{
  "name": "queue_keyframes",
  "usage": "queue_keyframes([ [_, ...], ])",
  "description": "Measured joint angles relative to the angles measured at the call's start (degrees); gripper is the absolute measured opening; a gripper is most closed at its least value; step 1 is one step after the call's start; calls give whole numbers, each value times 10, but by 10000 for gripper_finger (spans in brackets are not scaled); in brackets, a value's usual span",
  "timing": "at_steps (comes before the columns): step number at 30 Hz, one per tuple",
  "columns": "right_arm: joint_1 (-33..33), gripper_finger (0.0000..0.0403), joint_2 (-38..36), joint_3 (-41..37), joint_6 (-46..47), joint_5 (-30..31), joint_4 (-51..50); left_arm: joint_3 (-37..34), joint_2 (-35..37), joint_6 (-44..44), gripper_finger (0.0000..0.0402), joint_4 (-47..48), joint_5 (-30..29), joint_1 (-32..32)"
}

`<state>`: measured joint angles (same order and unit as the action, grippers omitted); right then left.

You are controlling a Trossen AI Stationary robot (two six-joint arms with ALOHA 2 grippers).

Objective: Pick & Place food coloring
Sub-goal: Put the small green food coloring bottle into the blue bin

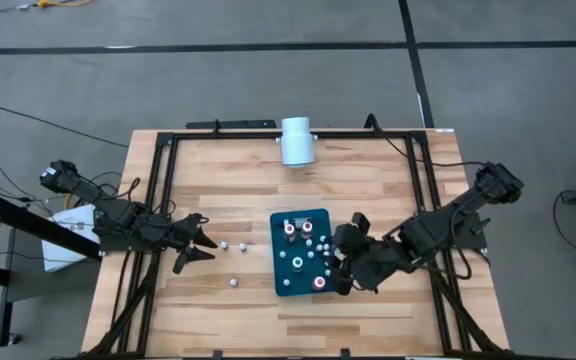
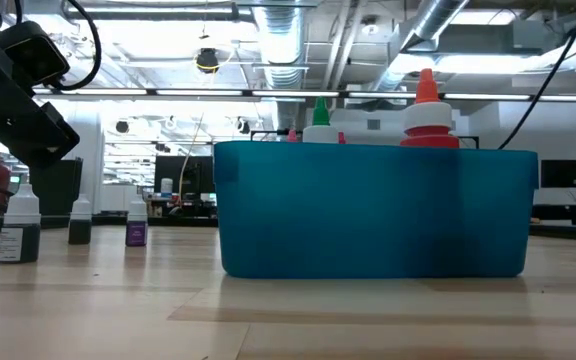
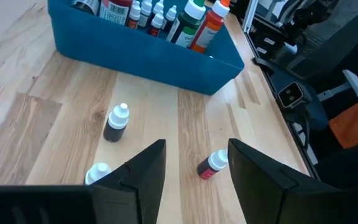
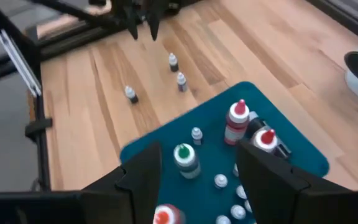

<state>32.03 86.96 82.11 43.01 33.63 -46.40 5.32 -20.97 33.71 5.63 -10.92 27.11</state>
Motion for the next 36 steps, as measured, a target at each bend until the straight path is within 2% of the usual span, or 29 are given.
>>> queue_keyframes([
  [11,21,193,14,0,66,54,-22,0,0,7,165,0,0,0],
  [16,21,193,14,0,72,90,-73,0,0,21,165,0,0,0],
  [23,20,189,14,0,119,94,-182,0,0,28,165,0,-26,0],
  [32,41,190,-36,-3,126,131,-265,0,0,0,165,1,-85,0],
  [36,51,187,-98,-59,126,141,-232,0,0,0,165,1,-87,0],
])
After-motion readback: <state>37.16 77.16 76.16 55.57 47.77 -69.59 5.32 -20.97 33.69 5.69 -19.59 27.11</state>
